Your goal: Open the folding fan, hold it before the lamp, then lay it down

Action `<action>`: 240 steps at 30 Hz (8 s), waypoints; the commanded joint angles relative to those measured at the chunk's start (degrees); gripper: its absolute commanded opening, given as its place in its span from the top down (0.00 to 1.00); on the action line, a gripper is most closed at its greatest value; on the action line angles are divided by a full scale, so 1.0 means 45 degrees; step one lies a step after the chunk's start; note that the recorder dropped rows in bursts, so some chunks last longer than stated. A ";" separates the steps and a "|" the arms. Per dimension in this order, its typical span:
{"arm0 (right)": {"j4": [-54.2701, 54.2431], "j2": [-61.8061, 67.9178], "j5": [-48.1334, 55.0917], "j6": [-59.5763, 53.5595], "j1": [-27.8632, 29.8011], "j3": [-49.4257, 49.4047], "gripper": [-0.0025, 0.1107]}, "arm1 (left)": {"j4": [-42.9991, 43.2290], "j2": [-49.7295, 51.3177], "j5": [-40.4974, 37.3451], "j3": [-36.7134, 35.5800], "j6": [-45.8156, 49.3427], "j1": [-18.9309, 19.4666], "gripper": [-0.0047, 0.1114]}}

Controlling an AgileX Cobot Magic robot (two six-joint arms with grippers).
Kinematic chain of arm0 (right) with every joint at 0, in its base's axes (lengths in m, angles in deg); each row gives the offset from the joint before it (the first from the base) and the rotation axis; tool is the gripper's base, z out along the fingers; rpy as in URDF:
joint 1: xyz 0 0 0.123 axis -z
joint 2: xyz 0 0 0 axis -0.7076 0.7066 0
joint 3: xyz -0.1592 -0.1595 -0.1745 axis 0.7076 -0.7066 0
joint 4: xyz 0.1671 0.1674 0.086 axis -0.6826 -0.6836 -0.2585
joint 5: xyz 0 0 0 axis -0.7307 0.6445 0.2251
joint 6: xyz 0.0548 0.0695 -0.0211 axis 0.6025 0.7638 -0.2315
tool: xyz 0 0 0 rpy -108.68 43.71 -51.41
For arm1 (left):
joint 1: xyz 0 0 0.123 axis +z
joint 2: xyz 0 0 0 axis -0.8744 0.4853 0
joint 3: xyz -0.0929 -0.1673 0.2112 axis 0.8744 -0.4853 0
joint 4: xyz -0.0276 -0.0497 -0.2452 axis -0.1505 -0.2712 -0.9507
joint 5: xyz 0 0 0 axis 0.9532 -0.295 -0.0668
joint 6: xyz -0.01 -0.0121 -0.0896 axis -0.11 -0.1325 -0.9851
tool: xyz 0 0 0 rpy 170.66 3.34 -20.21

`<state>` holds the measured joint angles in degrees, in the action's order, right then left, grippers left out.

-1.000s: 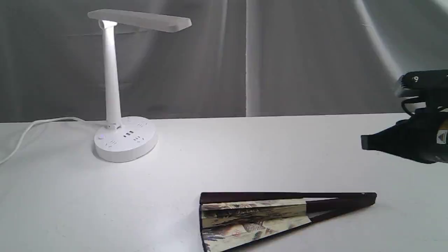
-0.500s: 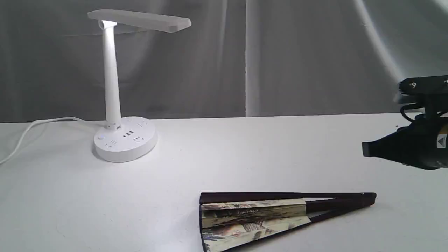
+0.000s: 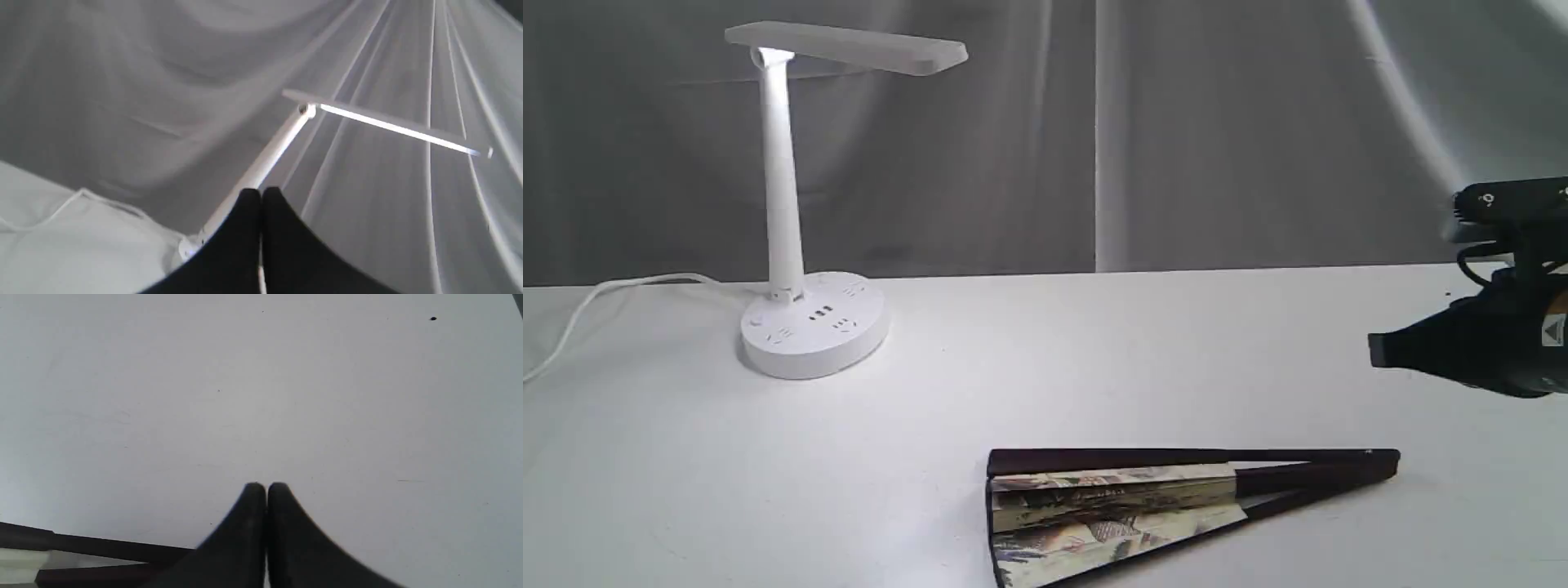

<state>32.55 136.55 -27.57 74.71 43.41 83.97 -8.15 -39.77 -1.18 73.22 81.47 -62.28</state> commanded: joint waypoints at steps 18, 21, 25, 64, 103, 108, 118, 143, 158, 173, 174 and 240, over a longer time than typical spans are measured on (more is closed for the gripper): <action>0.0116 -0.0021 -0.0185 -0.0083 -0.0021 0.0080 0.98 | 0.4811 0.8254 0.2324 0.3674 -0.2603 -0.0064 0.94; 0.0443 -0.0021 -0.0210 -0.0054 -0.0021 0.0080 0.98 | 0.8426 1.1150 0.4237 0.4420 -0.4459 -0.0064 0.94; 0.0619 -0.0021 -0.0228 -0.0054 -0.0021 0.0080 0.98 | 1.0855 1.4863 0.7801 0.5171 -0.4814 -0.0064 0.94; -0.7148 0.4912 0.5873 -1.0544 -0.3701 0.5782 0.98 | 1.0322 2.1788 -0.0053 1.0914 -0.5724 -0.2296 0.96; -0.4642 0.6844 0.4667 -0.8987 -0.3808 0.5802 0.36 | 1.0322 2.1788 -0.0373 1.0914 -0.5724 -0.2296 0.96; -0.4056 0.7124 0.4695 -0.9009 -0.3808 0.5802 0.39 | 1.0322 2.1788 -0.0396 1.0914 -0.5724 -0.2296 0.96; -0.4056 0.7124 0.4885 -0.9009 -0.3808 0.5802 0.78 | 1.0322 2.1788 -0.0396 1.0914 -0.5724 -0.2296 0.96; -0.6132 0.6731 0.7644 -0.7492 -0.3793 0.7488 0.95 | 1.0322 2.1788 -0.0251 1.0914 -0.5664 -0.2296 0.96; -0.5321 0.5999 0.7217 -0.6865 -0.2351 0.7488 0.95 | 1.2857 2.1788 -0.0716 1.0914 -0.5666 -0.4049 0.96; -0.4968 0.6835 0.8100 -0.6940 -0.1278 0.7488 0.95 | 1.3643 2.3588 -0.0567 1.1306 -0.6069 -0.6807 0.96; -0.4968 0.6835 0.8219 -0.7057 -0.1278 0.7488 0.95 | 1.3643 2.3750 -0.0627 1.1308 -0.6069 -0.6868 0.96; -0.6471 0.6972 1.5201 -0.4064 -0.3828 0.7422 0.95 | 0.3715 2.4259 -0.6588 1.3677 -0.1998 -0.7101 0.96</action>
<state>4.72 168.06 40.76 56.79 27.68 117.77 8.96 69.46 -31.91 134.52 72.17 -93.98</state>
